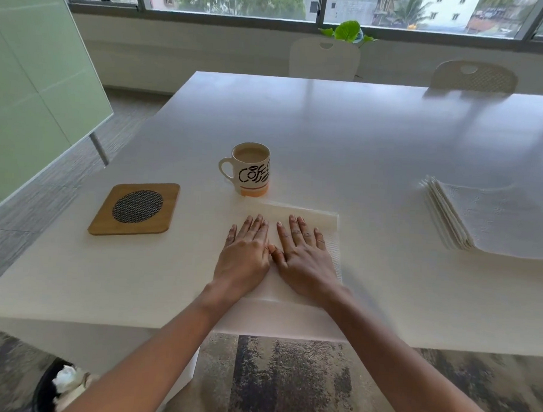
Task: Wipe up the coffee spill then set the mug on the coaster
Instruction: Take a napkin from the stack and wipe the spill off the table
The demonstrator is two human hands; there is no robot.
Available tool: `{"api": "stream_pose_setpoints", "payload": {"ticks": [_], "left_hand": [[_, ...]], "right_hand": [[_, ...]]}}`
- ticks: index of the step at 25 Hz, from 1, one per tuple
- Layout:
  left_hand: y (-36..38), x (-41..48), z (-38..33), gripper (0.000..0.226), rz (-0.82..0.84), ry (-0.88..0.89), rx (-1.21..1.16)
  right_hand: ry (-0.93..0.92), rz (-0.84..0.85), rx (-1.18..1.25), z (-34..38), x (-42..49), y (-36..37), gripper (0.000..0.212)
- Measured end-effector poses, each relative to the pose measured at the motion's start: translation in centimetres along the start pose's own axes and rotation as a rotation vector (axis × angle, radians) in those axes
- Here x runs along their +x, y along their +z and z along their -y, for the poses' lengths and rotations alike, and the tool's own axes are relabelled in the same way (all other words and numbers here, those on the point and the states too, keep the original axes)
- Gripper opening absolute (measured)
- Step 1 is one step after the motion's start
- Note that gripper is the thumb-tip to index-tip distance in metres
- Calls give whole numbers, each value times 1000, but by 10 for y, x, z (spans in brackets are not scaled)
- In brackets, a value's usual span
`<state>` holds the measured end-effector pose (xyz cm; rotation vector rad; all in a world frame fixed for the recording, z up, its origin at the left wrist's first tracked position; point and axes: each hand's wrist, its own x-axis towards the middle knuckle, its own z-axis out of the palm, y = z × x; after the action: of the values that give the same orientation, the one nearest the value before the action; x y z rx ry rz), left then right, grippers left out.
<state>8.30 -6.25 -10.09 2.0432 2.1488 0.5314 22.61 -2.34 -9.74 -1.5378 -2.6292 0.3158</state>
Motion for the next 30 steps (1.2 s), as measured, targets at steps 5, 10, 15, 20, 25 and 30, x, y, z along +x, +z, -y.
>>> {"api": "stream_pose_setpoints", "payload": {"ticks": [5, 10, 15, 20, 25, 30], "left_hand": [[-19, 1, -1, 46, -174, -81, -363], [-42, 10, 32, 42, -270, -228, -319], [-39, 16, 51, 47, -221, -311, -196], [-31, 16, 52, 53, -157, -321, -25], [-33, 13, 50, 54, -123, -337, 11], [-33, 12, 50, 55, -120, -343, 5]], "right_hand": [[3, -16, 35, 14, -10, -6, 74], [59, 21, 1, 24, -16, -1, 102], [54, 39, -3, 23, -12, -2, 89], [33, 33, -23, 17, -5, -2, 70], [17, -9, 13, 0, 11, -8, 55], [74, -35, 64, -21, 19, -14, 51]]}}
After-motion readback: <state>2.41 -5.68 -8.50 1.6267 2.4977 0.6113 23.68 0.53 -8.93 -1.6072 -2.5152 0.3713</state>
